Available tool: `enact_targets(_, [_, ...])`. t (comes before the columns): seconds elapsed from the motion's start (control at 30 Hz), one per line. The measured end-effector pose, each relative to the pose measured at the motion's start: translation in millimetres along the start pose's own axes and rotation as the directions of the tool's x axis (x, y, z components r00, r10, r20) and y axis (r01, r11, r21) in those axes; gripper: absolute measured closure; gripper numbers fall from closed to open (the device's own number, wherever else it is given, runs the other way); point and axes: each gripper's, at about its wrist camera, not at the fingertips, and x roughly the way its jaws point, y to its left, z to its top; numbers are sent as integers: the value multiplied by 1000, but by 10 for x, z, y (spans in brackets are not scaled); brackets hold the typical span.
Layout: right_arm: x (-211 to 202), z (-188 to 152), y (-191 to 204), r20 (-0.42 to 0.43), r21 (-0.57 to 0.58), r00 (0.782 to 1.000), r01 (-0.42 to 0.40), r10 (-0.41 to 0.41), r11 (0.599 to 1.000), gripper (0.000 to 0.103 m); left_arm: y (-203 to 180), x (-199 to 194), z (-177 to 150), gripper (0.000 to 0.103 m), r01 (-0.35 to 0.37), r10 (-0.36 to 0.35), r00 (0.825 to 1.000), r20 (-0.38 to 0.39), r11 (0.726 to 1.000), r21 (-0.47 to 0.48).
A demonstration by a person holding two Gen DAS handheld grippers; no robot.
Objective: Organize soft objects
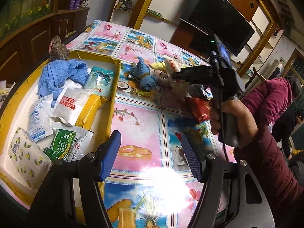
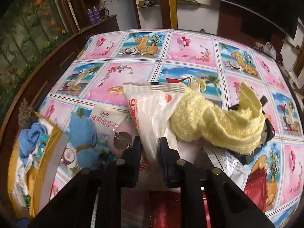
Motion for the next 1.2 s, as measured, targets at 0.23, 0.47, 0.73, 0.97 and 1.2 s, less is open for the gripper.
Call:
enact_targets(0.23, [-432, -270, -167, 38, 48, 992, -126, 124, 991, 89, -78, 139, 190, 37, 15, -15, 1000, -27, 1000, 11])
enact_targets(0.47, [-937, -720, -441, 103, 98, 954, -291, 281, 952, 89, -186, 742, 777, 37, -45, 49, 996, -72, 998, 49])
enact_targets(0.73, [-874, -1027, -755, 115, 152, 926, -374, 359, 915, 89, -40, 1507, 1283, 37, -165, 166, 981, -95, 986, 22])
enact_targets(0.97, [-826, -1031, -815, 116, 144, 910, -412, 398, 900, 89, -247, 1780, 1271, 78, -249, 269, 960, -84, 949, 194])
enact_targets(1.2, [-809, -1086, -814, 112, 138, 907, -420, 407, 897, 90, -341, 1626, 1179, 86, -233, 244, 969, -30, 951, 202])
